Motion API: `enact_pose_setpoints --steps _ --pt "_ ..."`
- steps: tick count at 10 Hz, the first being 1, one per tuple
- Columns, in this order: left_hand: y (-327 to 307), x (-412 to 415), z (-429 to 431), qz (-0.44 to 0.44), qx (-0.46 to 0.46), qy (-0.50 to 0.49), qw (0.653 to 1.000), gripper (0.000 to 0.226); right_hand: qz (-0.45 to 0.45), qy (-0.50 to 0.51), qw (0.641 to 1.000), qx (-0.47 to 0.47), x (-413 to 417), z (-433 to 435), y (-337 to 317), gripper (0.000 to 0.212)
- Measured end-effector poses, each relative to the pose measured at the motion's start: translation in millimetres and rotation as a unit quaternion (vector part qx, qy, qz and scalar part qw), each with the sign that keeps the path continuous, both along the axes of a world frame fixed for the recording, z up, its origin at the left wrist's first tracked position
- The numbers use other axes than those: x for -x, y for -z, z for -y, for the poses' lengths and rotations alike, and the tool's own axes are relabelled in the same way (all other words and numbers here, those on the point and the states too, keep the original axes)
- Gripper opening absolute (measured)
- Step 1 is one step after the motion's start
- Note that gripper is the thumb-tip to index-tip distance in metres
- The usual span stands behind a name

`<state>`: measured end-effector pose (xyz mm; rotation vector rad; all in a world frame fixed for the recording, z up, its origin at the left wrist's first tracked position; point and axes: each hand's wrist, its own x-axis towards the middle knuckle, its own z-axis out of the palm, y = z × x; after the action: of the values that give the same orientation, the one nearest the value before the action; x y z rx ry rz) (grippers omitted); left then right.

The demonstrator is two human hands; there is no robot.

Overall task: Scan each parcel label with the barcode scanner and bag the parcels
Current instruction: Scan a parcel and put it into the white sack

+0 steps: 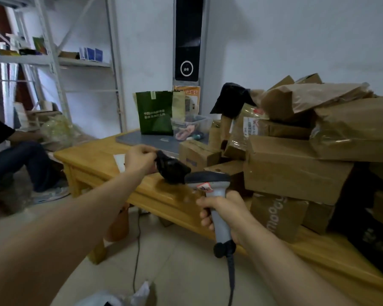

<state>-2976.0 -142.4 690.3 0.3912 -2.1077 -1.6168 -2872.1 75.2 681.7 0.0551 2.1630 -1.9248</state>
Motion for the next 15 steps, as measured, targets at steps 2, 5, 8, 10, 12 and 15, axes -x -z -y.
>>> enact_pose_setpoints --steps 2,5,8,10,12,15 --pt "78 -24 20 0.137 -0.05 -0.071 0.987 0.023 0.035 0.003 0.999 -0.015 15 18 23 0.009" --pt "102 38 44 0.294 -0.034 -0.088 0.951 0.152 0.0 0.024 1.0 -0.017 30 34 29 0.011" --pt "111 -9 9 0.243 -0.009 -0.058 0.968 0.088 0.036 0.022 0.994 0.102 47 46 -4 0.018" --pt "102 -5 24 0.178 -0.209 -0.073 0.959 0.084 0.114 -0.006 0.985 0.131 67 57 -29 0.015" --pt "96 -4 39 0.218 -0.152 -0.111 0.958 0.045 0.115 0.003 0.988 0.103 83 62 -41 0.008" --pt "93 -10 42 0.224 -0.154 -0.065 0.96 0.044 0.143 0.01 0.984 0.103 83 69 -51 0.015"
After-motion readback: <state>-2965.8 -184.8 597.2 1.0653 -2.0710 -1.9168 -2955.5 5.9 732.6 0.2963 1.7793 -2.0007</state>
